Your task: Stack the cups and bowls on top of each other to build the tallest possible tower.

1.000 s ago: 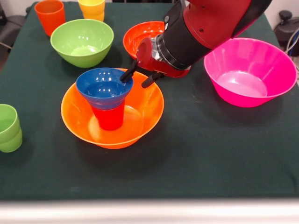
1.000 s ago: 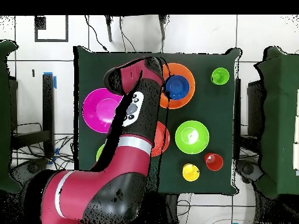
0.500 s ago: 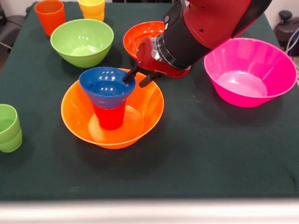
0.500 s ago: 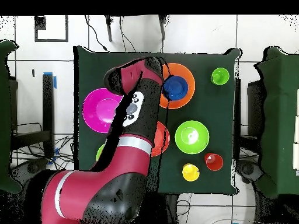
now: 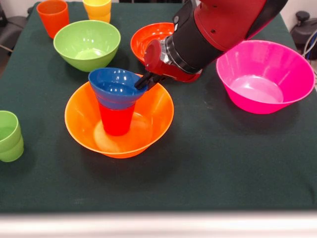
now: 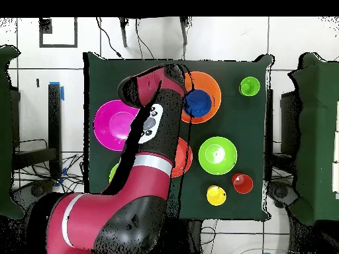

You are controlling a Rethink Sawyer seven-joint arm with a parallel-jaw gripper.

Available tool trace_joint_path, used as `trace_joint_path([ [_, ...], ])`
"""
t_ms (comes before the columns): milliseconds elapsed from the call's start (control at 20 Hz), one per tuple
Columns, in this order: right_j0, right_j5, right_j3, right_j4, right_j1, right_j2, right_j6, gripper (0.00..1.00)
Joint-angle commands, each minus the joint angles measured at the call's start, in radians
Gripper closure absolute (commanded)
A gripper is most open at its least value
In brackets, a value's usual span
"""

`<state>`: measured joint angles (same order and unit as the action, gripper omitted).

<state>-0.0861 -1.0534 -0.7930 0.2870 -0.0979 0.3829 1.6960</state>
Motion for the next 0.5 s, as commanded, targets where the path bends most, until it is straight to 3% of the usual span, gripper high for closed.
trace_joint_path([
  [50,-0.01,0.009,0.02,-0.017,0.02,-0.081,0.106,1.0],
  [500,0.005,0.016,0.008,-0.01,0.002,-0.087,0.056,1.0],
])
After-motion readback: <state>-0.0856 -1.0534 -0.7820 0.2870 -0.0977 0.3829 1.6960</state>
